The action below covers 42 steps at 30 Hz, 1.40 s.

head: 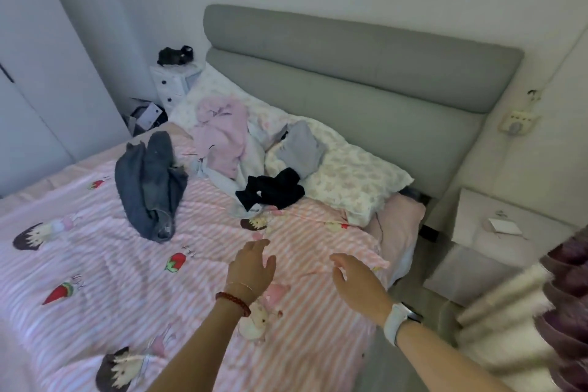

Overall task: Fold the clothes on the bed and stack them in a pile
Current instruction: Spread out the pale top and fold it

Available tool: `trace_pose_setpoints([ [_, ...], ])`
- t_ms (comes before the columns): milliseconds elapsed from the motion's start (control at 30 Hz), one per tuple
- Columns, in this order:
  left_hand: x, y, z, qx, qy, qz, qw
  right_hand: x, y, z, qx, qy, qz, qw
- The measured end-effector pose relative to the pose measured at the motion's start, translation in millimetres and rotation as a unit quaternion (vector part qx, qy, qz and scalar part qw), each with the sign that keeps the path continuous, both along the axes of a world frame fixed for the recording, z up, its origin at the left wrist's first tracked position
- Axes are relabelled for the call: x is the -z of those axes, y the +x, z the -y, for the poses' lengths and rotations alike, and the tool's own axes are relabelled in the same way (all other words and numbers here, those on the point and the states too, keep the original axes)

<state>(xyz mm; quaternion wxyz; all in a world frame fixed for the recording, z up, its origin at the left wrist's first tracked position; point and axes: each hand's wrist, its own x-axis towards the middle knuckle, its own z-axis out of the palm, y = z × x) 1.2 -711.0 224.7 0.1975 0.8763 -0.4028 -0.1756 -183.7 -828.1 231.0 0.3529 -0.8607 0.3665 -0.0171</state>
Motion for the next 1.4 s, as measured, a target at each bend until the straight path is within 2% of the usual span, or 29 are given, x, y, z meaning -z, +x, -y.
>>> trace_pose_setpoints([
  [267,57.6,102.2,110.2,-0.118,0.028,-0.046,0.992,49.0,144.6,159.3,-0.112,0.036,-0.03,0.993],
  [467,137.3,182.0,204.5,-0.222,0.074,-0.141,0.962,126.0,248.3,266.8,-0.148,0.028,-0.053,0.987],
  [567,184.5,222.9,237.9,-0.257,0.128,-0.117,0.951,158.5,298.4,294.6,-0.18,0.011,-0.01,0.984],
  [700,245.1,236.4,258.8,-0.295,0.193,-0.076,0.933,197.5,344.0,303.0,-0.23,-0.007,0.047,0.972],
  [733,255.5,235.4,258.7,-0.317,0.179,-0.05,0.93,205.8,348.4,302.5,-0.243,-0.012,0.053,0.968],
  [800,263.2,234.3,255.6,-0.38,0.076,-0.019,0.922,219.5,352.0,301.3,-0.258,-0.02,0.062,0.964],
  [900,241.5,234.7,246.3,-0.482,-0.139,-0.06,0.863,225.1,349.7,297.8,-0.264,-0.054,0.084,0.959],
  [1033,185.2,217.6,224.4,-0.47,-0.298,-0.076,0.827,210.9,353.9,282.2,-0.302,-0.146,0.12,0.934],
  [1167,122.0,194.1,176.7,-0.427,-0.354,-0.071,0.829,178.1,365.3,246.7,-0.389,-0.199,0.134,0.89],
  [1267,84.1,163.9,124.2,-0.403,-0.373,-0.159,0.821,151.1,363.1,203.7,-0.43,-0.217,0.141,0.865],
  [1300,76.4,149.1,104.3,-0.403,-0.381,-0.206,0.806,144.2,359.9,189.5,-0.441,-0.223,0.147,0.857],
  [1400,67.4,101.2,40.7,-0.444,-0.409,-0.321,0.73,130.6,341.3,149.5,-0.467,-0.22,0.152,0.843],
])
